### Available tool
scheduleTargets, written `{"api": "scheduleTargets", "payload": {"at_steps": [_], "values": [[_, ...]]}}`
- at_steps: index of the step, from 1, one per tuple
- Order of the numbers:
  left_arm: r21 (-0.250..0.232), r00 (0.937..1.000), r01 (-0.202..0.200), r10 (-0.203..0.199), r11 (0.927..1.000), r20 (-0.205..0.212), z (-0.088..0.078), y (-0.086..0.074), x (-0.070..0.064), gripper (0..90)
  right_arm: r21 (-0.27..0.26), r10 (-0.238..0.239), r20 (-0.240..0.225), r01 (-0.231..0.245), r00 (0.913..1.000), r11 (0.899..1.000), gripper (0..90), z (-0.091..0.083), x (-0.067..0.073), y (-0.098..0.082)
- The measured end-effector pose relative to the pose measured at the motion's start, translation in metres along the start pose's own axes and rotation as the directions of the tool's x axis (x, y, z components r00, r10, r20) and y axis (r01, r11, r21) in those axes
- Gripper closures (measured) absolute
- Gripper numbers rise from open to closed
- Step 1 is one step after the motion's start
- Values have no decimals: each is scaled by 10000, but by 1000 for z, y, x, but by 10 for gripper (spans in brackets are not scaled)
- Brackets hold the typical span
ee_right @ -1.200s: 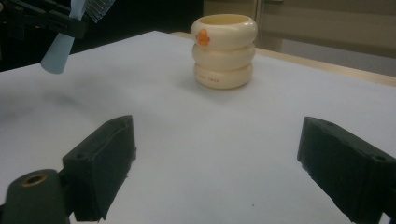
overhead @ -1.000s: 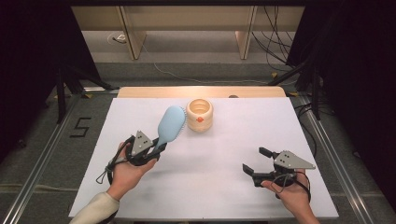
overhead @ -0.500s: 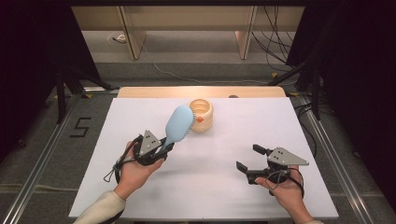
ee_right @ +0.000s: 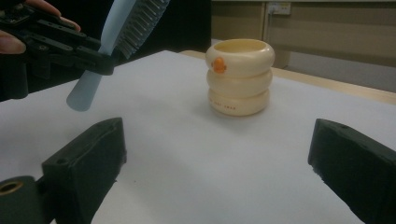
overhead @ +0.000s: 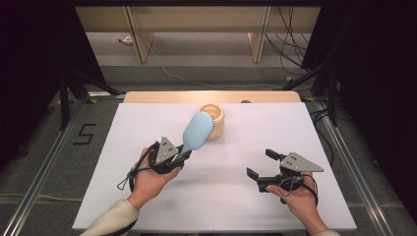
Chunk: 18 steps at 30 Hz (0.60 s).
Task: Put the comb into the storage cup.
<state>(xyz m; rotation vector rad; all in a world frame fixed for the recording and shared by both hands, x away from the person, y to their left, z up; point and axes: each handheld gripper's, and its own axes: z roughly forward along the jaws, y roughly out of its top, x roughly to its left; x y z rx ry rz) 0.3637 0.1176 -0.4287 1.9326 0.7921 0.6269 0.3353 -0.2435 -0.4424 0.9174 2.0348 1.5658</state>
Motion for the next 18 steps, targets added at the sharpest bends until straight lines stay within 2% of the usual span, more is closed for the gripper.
{"api": "scheduleTargets", "payload": {"at_steps": [8, 18], "values": [[-29, 9999, -37, 38, 10000, 94, 5, 3, -5, 697, 76, -25, -168, 26, 9999, 10000, 5, 5, 2, 3], [-56, 9996, -147, 149, 9999, 258, 12, 7, -12, 697, 7, 148, -195, -148, 9997, 9999, 4, 11, 5, 8]]}}
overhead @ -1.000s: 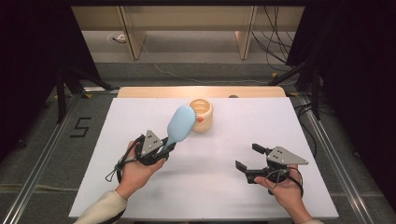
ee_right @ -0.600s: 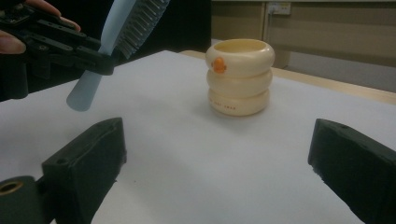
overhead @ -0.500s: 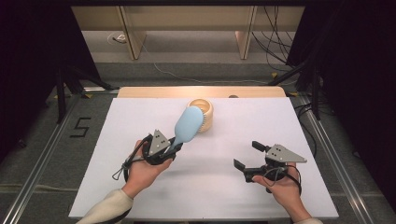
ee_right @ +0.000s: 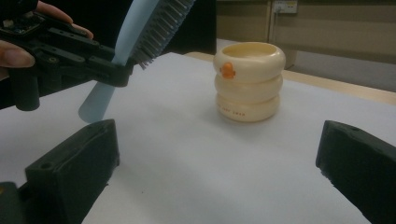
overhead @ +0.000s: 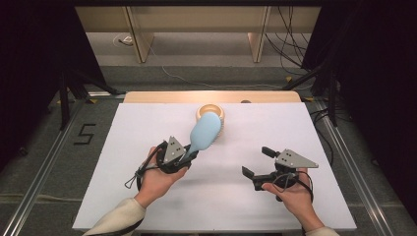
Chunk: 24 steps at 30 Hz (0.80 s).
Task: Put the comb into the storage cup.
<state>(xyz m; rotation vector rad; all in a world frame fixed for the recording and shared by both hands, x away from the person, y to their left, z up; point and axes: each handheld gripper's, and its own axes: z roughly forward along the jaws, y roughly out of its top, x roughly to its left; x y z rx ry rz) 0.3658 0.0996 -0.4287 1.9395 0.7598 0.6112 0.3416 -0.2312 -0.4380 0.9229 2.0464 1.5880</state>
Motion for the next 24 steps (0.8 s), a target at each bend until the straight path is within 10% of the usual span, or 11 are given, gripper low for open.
{"api": "scheduleTargets", "payload": {"at_steps": [24], "values": [[-75, 9997, -185, 187, 9998, 163, 9, 7, -10, 697, -217, 205, 48, -204, 9998, 9996, 4, 10, 3, 9]]}}
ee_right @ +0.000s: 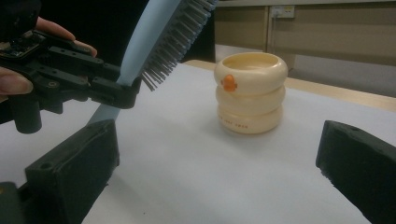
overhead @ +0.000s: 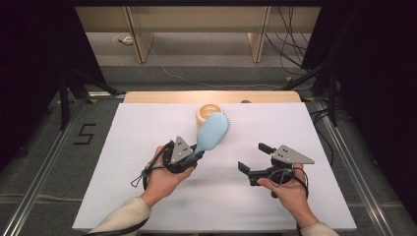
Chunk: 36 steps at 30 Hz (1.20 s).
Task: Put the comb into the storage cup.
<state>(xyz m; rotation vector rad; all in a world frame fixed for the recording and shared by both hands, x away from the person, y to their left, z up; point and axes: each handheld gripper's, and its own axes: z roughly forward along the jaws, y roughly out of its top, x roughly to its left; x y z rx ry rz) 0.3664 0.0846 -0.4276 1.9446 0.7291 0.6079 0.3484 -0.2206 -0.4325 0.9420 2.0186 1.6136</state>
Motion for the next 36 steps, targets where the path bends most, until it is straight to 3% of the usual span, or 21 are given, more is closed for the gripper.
{"api": "scheduleTargets", "payload": {"at_steps": [36], "values": [[-109, 9989, -289, 292, 9995, 358, 15, 9, -19, 697, -245, 49, -437, -60, 9990, 9997, 4, 20, 11, 15]]}}
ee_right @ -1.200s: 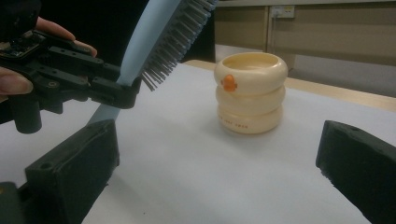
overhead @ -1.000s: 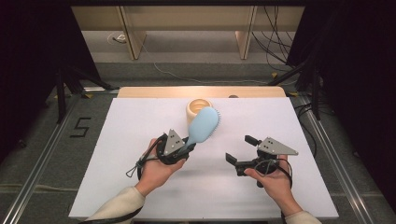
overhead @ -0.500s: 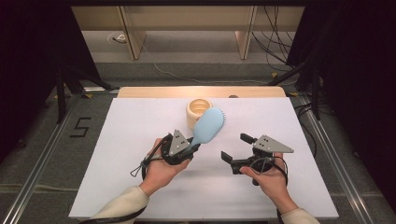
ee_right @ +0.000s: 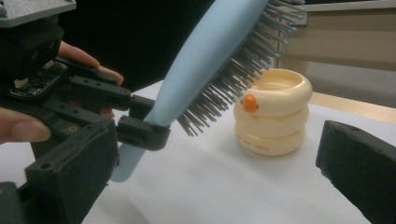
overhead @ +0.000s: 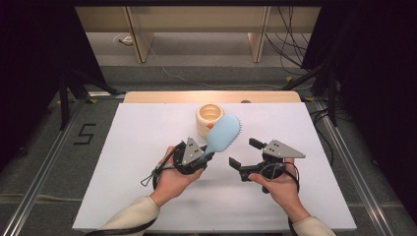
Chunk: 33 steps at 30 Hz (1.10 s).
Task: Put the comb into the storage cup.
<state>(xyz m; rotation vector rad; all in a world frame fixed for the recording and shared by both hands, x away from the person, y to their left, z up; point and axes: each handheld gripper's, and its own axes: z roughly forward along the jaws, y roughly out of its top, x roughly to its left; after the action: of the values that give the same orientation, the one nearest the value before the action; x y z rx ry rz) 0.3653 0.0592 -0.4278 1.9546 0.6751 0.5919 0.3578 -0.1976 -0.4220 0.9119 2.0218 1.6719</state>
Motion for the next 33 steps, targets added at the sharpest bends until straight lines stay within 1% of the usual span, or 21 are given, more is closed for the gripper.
{"api": "scheduleTargets", "payload": {"at_steps": [7, 33], "values": [[-9, 10000, -56, 56, 10000, 56, 2, 1, -3, 697, -149, 15, -20, -15, 10000, 9999, 4, 2, 0, 5], [-35, 9996, -177, 177, 9998, 242, 9, 3, -12, 697, -190, 224, -97, -226, 9997, 9996, 4, 10, 1, 8]]}}
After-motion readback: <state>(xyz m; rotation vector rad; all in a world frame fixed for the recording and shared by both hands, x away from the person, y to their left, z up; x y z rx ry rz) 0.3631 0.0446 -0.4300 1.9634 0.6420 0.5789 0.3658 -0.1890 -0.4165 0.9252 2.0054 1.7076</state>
